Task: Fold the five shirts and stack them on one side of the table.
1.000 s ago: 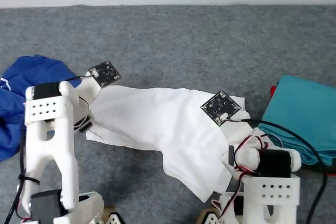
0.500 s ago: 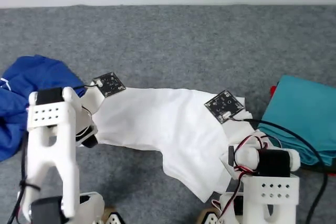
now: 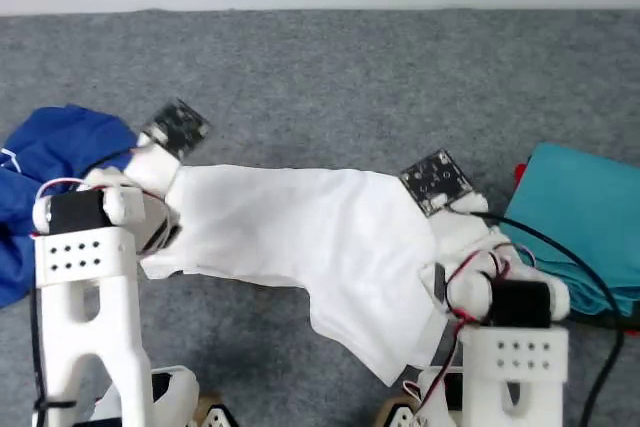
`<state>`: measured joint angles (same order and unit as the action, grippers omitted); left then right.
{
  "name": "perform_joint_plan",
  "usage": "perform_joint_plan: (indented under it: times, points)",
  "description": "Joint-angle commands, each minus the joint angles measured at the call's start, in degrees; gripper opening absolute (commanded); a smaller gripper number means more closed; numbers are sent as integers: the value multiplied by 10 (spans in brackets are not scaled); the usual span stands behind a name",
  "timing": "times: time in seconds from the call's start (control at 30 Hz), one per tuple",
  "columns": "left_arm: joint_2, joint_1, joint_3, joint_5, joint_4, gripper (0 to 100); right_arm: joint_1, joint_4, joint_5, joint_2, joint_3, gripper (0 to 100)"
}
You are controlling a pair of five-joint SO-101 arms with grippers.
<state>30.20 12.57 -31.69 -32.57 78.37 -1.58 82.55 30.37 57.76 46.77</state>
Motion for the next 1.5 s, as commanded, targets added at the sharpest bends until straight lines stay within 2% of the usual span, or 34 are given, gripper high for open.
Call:
perform_joint_plan:
  times: [0.0,0.2,0.33,0.57,0.8,0.9,1.07,1.27,1.47]
  points:
    - [-33,-5,11,61,-64,156,2,-58,-3,-63,-7,43]
    - [-141,-5,15,75,-137,13,2,-125,-6,-194,-34,36]
    - [-222,-5,51,75,-144,15,1,-158,-6,-291,-84,36]
    - [-383,-10,192,99,-136,15,6,-177,-4,-487,-197,35]
    - [-521,-68,325,98,-68,15,31,-175,-3,-634,-292,35]
    - [-574,-66,374,98,-61,15,56,-169,0,-684,-338,35]
    - [-668,-41,488,91,-20,15,98,-130,56,-768,-450,35]
    - [-775,-19,699,71,73,15,133,-90,70,-855,-627,35]
    - [-839,-28,896,70,200,15,95,35,70,-876,-737,36]
